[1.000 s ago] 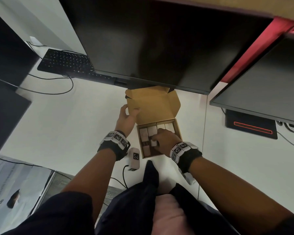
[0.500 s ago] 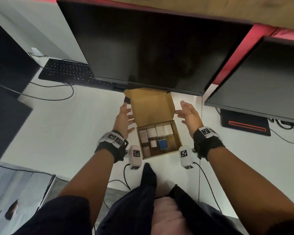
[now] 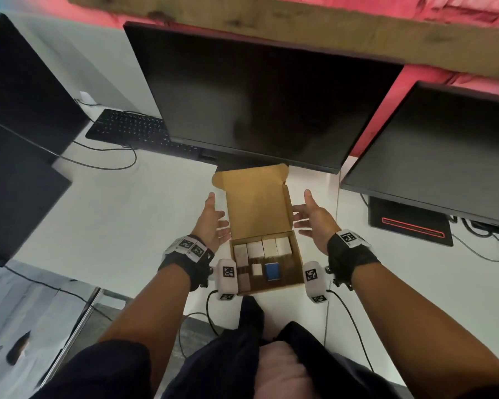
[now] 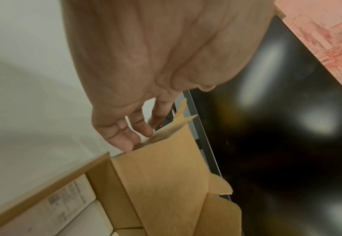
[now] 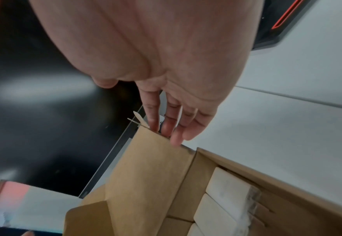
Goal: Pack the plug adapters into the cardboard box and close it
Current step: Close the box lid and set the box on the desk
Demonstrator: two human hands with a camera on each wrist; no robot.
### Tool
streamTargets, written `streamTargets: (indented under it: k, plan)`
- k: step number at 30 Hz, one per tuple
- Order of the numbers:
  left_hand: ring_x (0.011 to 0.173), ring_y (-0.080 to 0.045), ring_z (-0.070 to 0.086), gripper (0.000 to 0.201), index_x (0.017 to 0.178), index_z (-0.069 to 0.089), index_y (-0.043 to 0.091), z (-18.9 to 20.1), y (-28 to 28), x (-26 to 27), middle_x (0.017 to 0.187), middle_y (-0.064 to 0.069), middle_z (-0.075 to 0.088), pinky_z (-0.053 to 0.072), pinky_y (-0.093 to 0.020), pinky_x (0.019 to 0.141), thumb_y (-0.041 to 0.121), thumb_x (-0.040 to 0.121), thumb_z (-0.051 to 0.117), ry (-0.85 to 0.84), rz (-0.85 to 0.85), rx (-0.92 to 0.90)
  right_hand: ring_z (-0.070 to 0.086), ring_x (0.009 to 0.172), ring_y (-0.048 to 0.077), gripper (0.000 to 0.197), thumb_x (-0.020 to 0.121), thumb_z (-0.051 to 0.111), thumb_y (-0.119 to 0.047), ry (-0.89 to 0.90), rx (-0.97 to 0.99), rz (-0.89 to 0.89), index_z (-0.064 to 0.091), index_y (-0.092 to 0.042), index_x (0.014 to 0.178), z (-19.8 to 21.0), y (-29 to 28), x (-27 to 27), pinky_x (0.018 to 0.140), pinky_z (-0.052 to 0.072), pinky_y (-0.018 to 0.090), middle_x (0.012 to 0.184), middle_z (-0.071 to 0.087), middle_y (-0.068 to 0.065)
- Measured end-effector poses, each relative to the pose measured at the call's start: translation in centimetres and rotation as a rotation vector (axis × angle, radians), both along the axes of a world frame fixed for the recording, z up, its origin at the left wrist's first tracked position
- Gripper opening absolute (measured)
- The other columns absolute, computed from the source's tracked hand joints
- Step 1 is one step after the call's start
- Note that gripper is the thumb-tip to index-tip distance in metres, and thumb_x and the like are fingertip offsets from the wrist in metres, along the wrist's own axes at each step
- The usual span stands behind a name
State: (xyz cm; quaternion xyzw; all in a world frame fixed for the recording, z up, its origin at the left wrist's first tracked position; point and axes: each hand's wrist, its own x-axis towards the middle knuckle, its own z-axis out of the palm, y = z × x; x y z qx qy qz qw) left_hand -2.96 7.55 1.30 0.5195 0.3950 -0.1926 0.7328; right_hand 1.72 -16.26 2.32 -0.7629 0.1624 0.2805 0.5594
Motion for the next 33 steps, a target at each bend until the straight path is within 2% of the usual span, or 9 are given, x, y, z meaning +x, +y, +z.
streamTargets:
  k: [5, 14, 18, 20, 21, 24, 27, 31, 33]
  plan:
    - [0.115, -0.029, 0.059, 0.078, 0.136, 0.057, 0.015, 0.4, -0.6, -1.5, 0.138, -0.015, 0.059, 0.049, -0.042, 0.091, 0.076, 0.096, 0.029, -0.028, 0.038, 0.007, 0.065, 0.106, 0.027, 0.076, 0.094, 0.023, -0.074, 0.006, 0.037, 0.032, 0.065, -0.017, 0.122, 0.0, -0.7, -0.7, 0.104, 0.046, 0.051, 0.126, 0.064, 0.005]
    - [0.124, -0.028, 0.058, 0.075, 0.102, 0.075, 0.022, -1.0, 0.6, -3.5, 0.126, -0.017, 0.072, 0.029, -0.053, 0.108, 0.077, 0.093, 0.025, -0.002, -0.014, 0.047, 0.062, 0.108, 0.032, 0.072, 0.093, 0.017, -0.074, 0.051, 0.115, 0.006, 0.059, -0.024, 0.124, -0.5, -4.5, -1.6, 0.101, 0.045, 0.050, 0.117, 0.068, 0.009]
    - [0.107, -0.020, 0.064, 0.035, 0.086, 0.079, 0.022, -1.8, 0.3, -5.2, 0.110, -0.003, 0.077, 0.038, -0.042, 0.090, 0.050, 0.094, 0.059, 0.017, -0.209, 0.252, 0.064, 0.098, 0.028, 0.069, 0.094, 0.028, -0.073, 0.130, 0.116, 0.109, 0.067, -0.021, 0.115, -1.6, -5.7, -2.7, 0.091, 0.048, 0.044, 0.109, 0.071, 0.008]
    - [0.105, -0.026, 0.068, 0.009, 0.082, 0.079, 0.028, -2.9, -0.3, -5.8, 0.102, -0.003, 0.077, 0.046, -0.036, 0.085, 0.022, 0.086, 0.075, -0.071, -0.336, 0.464, 0.064, 0.101, 0.024, 0.050, 0.091, 0.052, -0.065, 0.063, -0.004, 0.232, 0.070, -0.022, 0.107, -2.3, -5.8, -3.3, 0.094, 0.049, 0.043, 0.110, 0.071, 0.001]
    - [0.104, -0.029, 0.070, 0.020, 0.080, 0.077, 0.033, -3.6, -0.6, -6.0, 0.097, -0.002, 0.076, 0.051, -0.035, 0.086, 0.013, 0.081, 0.078, -0.107, -0.404, 0.540, 0.064, 0.103, 0.021, 0.039, 0.087, 0.064, -0.058, -0.023, -0.103, 0.319, 0.070, -0.024, 0.104, -2.9, -5.9, -3.5, 0.093, 0.050, 0.040, 0.111, 0.070, -0.002]
    - [0.082, -0.021, 0.066, 0.030, 0.087, 0.068, 0.036, -4.5, -1.6, -6.4, 0.089, 0.003, 0.070, 0.052, -0.029, 0.076, 0.014, 0.075, 0.083, -0.116, -0.537, 0.704, 0.063, 0.098, 0.016, 0.033, 0.080, 0.077, -0.041, -0.149, -0.367, 0.527, 0.060, -0.036, 0.109, -4.9, -6.1, -4.5, 0.085, 0.052, 0.033, 0.110, 0.064, -0.004]
    - [0.073, -0.017, 0.057, 0.038, 0.107, 0.055, 0.024, -4.9, -2.4, -6.7, 0.087, 0.002, 0.059, 0.043, -0.026, 0.062, 0.016, 0.080, 0.080, -0.148, -0.545, 0.877, 0.063, 0.093, 0.019, 0.041, 0.085, 0.073, -0.037, -0.134, -0.383, 0.472, 0.052, -0.035, 0.120, -6.0, -6.4, -5.5, 0.072, 0.049, 0.029, 0.111, 0.063, 0.001]
    - [0.074, -0.023, 0.066, 0.020, 0.107, 0.057, 0.015, -5.2, -3.2, -6.0, 0.087, -0.009, 0.072, 0.052, -0.031, 0.064, 0.026, 0.094, 0.065, -0.068, -0.539, 0.913, 0.061, 0.082, 0.015, 0.040, 0.091, 0.062, -0.051, -0.045, -0.420, 0.398, 0.051, -0.025, 0.120, -6.7, -6.9, -6.3, 0.063, 0.042, 0.026, 0.103, 0.069, 0.004]
    - [0.086, -0.033, 0.070, 0.027, 0.097, 0.067, 0.010, -5.1, -4.1, -5.1, 0.094, -0.014, 0.076, 0.058, -0.036, 0.077, 0.034, 0.098, 0.056, -0.015, -0.572, 0.952, 0.065, 0.079, 0.018, 0.041, 0.092, 0.056, -0.058, -0.024, -0.455, 0.368, 0.060, -0.020, 0.105, -6.8, -6.8, -6.6, 0.063, 0.052, 0.032, 0.099, 0.071, 0.006]
